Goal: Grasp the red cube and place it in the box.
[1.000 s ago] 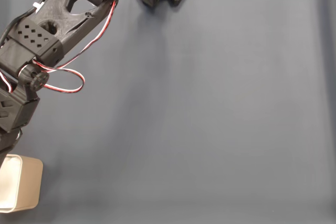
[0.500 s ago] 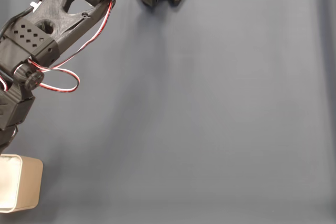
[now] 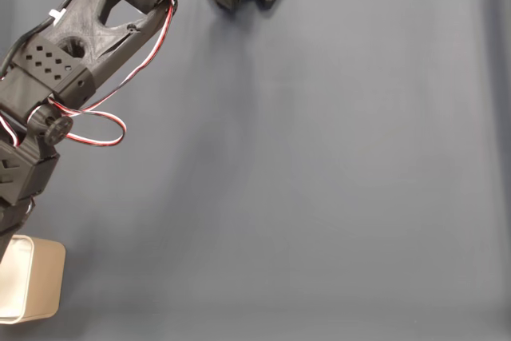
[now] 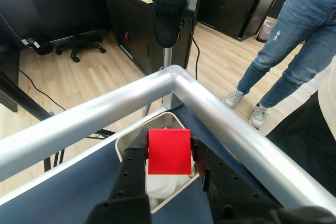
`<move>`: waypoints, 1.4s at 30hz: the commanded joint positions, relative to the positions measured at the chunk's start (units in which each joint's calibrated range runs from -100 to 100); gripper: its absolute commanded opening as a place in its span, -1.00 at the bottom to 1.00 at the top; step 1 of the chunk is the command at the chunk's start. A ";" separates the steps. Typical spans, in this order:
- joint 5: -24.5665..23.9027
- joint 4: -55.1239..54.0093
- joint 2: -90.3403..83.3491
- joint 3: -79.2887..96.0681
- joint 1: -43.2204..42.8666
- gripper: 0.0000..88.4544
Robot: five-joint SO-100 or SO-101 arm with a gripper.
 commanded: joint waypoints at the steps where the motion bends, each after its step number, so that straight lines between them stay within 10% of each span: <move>1: 0.68 -1.88 -0.58 -3.58 -0.98 -1.00; 17: 0.78 -2.45 0.12 -3.86 -1.55 -1.00; 28: 0.68 -3.52 0.12 -3.86 -1.55 -0.21; 42: 0.49 -4.75 0.03 -3.86 -1.62 -0.09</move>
